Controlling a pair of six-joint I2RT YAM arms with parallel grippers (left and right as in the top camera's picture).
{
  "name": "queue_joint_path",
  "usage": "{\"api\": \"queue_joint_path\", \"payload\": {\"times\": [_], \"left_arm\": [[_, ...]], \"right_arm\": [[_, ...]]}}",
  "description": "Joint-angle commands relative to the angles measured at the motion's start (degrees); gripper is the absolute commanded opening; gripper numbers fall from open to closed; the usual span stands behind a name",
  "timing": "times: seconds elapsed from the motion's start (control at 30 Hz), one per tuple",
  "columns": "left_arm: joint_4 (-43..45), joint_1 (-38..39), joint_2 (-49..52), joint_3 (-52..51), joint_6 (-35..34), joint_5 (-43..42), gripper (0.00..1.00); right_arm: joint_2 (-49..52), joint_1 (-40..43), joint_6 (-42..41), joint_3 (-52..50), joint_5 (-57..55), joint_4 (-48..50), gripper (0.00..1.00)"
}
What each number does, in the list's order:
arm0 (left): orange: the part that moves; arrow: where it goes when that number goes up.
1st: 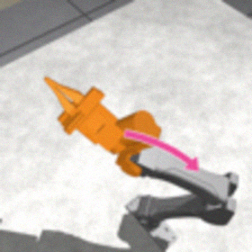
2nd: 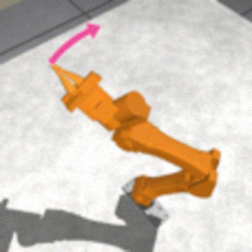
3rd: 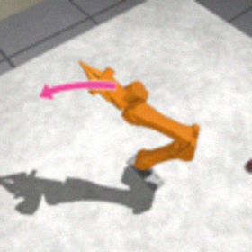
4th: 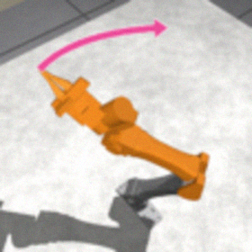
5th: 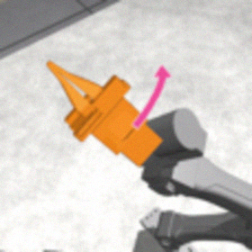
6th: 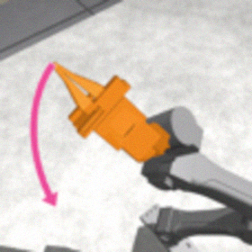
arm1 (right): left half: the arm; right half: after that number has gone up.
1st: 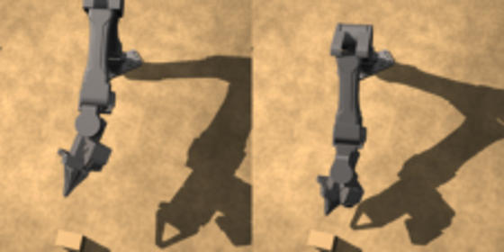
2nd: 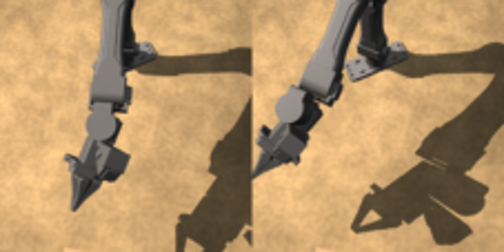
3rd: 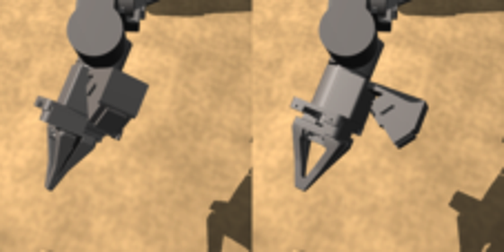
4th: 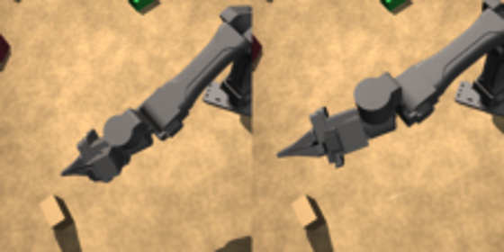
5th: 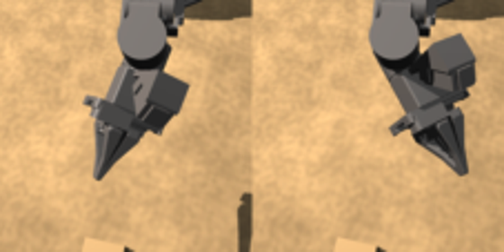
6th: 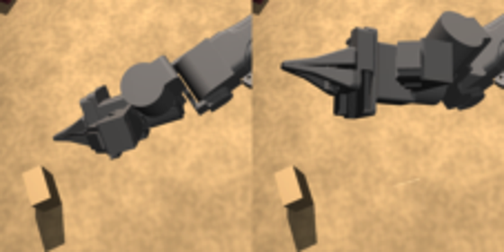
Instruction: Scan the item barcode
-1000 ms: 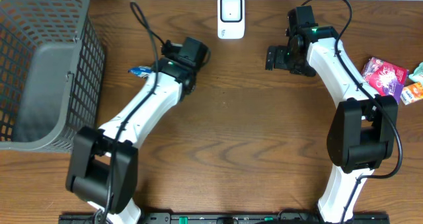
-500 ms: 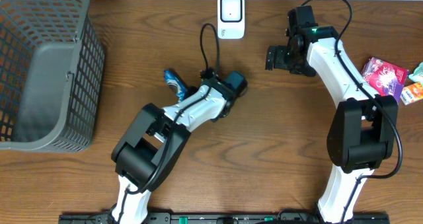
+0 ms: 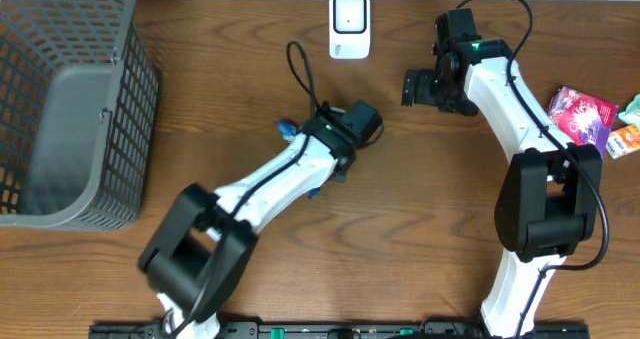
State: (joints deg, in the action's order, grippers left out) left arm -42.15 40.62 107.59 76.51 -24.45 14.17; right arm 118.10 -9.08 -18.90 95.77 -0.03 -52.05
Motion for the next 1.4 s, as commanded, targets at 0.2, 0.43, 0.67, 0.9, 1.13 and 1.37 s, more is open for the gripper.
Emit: {"api": "queue_joint_path", "payload": {"times": [0.2,0.43,0.67,0.9,1.13,1.37], "left_arm": [[-0.2,-2.5,-8.7,-0.1,-0.5,-3.7,0.31],[-0.2,-9.6,-7.6,-0.1,-9.0,-3.7,0.25],[2.9,-15.3,-4.2,-0.2,-13.3,-14.1,0.08],[5.0,-14.3,2.8,-0.2,-12.8,-21.3,0.07],[9.2,-13.8,6.6,-0.2,-13.1,-20.8,0.08],[15.7,-13.9,6.7,-0.2,-10.3,-16.6,0.08]], "right_arm": [[-0.8,-0.3,-0.8,-0.3,-0.8,0.0,0.99],[-0.8,-0.7,-0.8,-0.3,-0.7,0.0,0.99],[-0.8,-0.7,-0.8,-0.3,-0.7,0.0,0.99],[-0.8,-0.7,-0.8,-0.3,-0.8,0.0,0.99],[-0.8,-1.0,-0.8,-0.3,-0.8,0.0,0.99],[-0.8,-1.0,-0.8,-0.3,-0.8,0.0,0.99]]}}
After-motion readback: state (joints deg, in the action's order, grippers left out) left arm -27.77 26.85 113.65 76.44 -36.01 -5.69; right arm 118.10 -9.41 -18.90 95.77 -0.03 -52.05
